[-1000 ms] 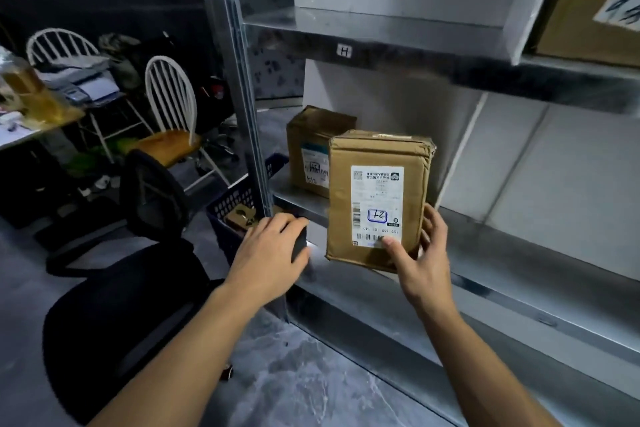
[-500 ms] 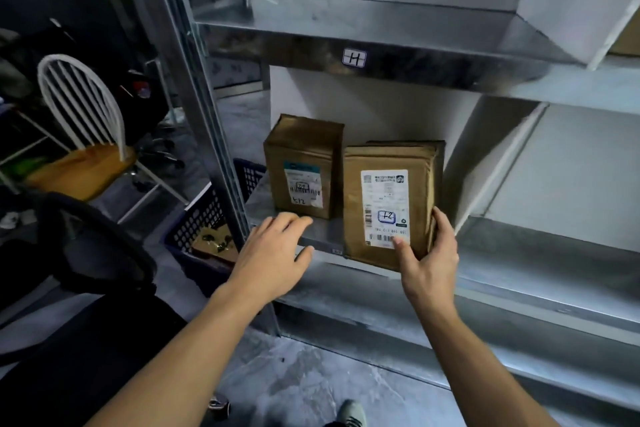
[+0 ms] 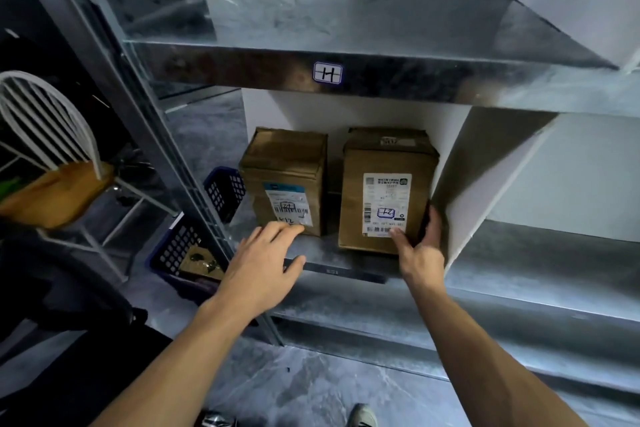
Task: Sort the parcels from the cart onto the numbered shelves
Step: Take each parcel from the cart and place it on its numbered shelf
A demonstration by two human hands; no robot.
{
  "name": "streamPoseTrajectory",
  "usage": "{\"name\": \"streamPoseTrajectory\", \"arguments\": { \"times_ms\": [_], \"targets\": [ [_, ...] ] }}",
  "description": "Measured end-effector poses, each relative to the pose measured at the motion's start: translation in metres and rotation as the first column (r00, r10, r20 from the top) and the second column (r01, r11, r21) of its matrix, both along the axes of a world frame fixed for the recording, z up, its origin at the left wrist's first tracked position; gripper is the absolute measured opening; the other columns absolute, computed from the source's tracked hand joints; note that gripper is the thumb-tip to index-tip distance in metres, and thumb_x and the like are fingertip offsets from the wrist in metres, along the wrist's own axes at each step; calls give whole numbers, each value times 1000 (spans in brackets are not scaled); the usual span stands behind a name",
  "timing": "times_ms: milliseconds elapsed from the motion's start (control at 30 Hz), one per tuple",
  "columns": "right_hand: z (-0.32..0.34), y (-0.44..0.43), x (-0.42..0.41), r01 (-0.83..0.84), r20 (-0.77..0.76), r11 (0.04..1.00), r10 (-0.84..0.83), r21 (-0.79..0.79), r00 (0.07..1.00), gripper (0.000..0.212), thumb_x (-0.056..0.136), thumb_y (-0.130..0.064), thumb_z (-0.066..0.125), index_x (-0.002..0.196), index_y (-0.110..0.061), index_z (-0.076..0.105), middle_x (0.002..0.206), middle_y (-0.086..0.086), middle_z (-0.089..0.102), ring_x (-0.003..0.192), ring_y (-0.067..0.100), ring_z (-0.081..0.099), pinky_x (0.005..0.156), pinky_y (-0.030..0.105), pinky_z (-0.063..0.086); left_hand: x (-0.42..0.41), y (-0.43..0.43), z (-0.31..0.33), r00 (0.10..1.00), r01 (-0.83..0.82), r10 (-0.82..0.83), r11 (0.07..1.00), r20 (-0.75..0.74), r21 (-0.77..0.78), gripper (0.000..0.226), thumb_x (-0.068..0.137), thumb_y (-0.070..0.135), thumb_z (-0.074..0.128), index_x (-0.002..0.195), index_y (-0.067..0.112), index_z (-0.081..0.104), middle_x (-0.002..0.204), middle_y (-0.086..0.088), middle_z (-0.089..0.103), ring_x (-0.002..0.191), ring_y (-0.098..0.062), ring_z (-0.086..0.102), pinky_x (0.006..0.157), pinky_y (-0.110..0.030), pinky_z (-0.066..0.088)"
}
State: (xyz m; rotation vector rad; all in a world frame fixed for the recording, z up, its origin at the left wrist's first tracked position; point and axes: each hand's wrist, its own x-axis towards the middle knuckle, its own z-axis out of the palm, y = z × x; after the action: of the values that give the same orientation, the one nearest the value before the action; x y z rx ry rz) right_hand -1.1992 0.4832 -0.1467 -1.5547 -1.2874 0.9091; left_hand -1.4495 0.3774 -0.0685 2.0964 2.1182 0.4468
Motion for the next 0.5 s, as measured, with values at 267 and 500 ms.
{"name": "streamPoseTrajectory", "arguments": {
  "times_ms": [267, 500],
  "targets": [
    [-10, 16, -7, -69, -55, 995, 65, -78, 996, 59, 83, -21, 80, 126, -36, 41, 129, -9, 58, 122, 20, 57, 103, 30, 40, -2, 9, -7, 1000, 17, -17, 1000, -1, -11, 51, 93, 44, 50, 141, 31, 40, 136, 11, 42, 123, -14, 40, 104, -35, 37],
    [-9, 18, -10, -64, -66, 991, 56, -121, 996, 56, 83, -21, 80, 110, -47, 37, 135, -4, 59, 126, 24, 55, 107, 35, 40, 1, 3, -11, 1000, 29, -29, 999, -6, -34, 51, 93, 42, 51, 141, 29, 41, 135, 11, 43, 122, -14, 41, 103, -34, 36]
  ]
}}
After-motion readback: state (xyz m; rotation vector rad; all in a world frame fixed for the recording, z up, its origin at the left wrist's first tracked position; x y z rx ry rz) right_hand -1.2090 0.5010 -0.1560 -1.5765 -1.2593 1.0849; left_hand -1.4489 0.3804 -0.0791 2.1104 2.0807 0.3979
